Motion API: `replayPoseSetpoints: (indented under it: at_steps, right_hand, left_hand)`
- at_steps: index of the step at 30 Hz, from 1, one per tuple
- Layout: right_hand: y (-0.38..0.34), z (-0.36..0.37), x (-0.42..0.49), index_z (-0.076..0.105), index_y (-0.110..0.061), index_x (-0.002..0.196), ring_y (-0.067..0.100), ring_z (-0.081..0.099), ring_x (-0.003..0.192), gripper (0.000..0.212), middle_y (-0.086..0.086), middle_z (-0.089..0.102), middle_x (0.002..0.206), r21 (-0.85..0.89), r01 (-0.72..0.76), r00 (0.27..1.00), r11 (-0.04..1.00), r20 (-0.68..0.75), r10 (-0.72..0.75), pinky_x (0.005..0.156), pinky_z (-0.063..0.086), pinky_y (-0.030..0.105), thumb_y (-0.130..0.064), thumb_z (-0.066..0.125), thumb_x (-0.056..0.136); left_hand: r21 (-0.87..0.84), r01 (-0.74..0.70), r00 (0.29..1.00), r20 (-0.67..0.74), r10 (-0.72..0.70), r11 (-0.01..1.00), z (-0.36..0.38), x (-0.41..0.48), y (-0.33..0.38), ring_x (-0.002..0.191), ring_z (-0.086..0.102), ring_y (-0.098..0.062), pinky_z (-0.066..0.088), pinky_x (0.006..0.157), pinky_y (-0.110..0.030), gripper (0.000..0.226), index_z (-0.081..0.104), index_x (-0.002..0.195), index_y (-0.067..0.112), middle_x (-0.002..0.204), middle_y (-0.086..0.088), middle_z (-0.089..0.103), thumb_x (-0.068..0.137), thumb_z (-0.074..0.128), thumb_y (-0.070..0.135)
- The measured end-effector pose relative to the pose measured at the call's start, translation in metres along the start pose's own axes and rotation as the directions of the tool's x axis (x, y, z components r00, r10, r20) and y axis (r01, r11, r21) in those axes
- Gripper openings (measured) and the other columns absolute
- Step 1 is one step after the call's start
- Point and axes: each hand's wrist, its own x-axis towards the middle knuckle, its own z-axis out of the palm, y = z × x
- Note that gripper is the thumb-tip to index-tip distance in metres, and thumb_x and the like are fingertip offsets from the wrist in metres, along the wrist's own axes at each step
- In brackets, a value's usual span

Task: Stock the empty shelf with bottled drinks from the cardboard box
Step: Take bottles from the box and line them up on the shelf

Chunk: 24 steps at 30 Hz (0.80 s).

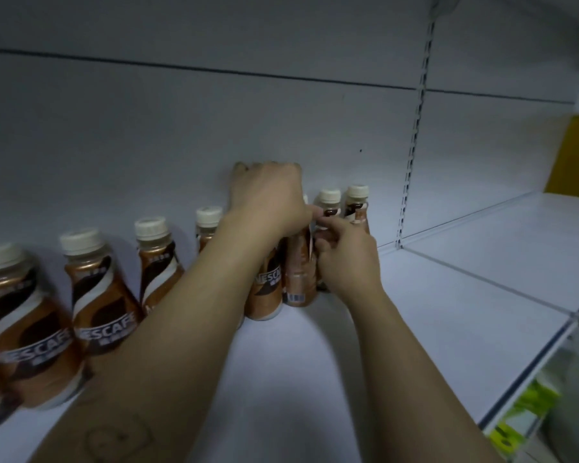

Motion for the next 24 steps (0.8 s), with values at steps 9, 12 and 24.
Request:
replayPoseSetpoints:
  at_steps: [9, 12, 24]
  right_hand:
    - [0.007, -0.017, 0.013, 0.066, -0.022, 0.120, 0.026, 0.061, 0.108, 0.032, 0.005, 0.070, 0.115, -0.060, -0.146, 0.972, 0.987, -0.196, 0.132, 0.079, 0.041, 0.027, -0.020, 0.053, 0.090]
    - [0.009, -0.013, 0.011, 0.063, -0.020, 0.123, 0.025, 0.060, 0.111, 0.034, 0.004, 0.068, 0.118, -0.050, -0.132, 0.975, 0.990, -0.184, 0.121, 0.081, 0.041, 0.027, -0.019, 0.054, 0.090]
    - [0.028, 0.008, 0.014, 0.063, -0.021, 0.117, 0.032, 0.061, 0.103, 0.028, 0.009, 0.069, 0.111, -0.124, -0.057, 0.998, 0.991, -0.020, 0.055, 0.075, 0.040, 0.029, -0.024, 0.055, 0.090]
  left_hand:
    - [-0.007, -0.015, 0.994, -0.111, 0.014, 1.000, 0.018, 0.011, -0.007, 0.099, 0.058, -0.027, 0.028, 0.093, -0.042, 0.028, 0.066, 0.103, 0.026, 0.098, -0.001, 0.069, 0.085, 0.063, 0.047]
    - [-0.080, -0.038, 0.996, -0.089, 0.030, 0.996, 0.017, 0.010, -0.009, 0.107, 0.056, -0.026, 0.025, 0.096, -0.042, 0.024, 0.065, 0.108, 0.030, 0.105, 0.002, 0.069, 0.086, 0.065, 0.040]
    - [-0.136, -0.062, 0.993, -0.111, 0.047, 0.989, 0.018, 0.006, -0.013, 0.106, 0.054, -0.025, 0.023, 0.094, -0.040, 0.016, 0.064, 0.102, 0.031, 0.101, 0.004, 0.069, 0.086, 0.065, 0.031]
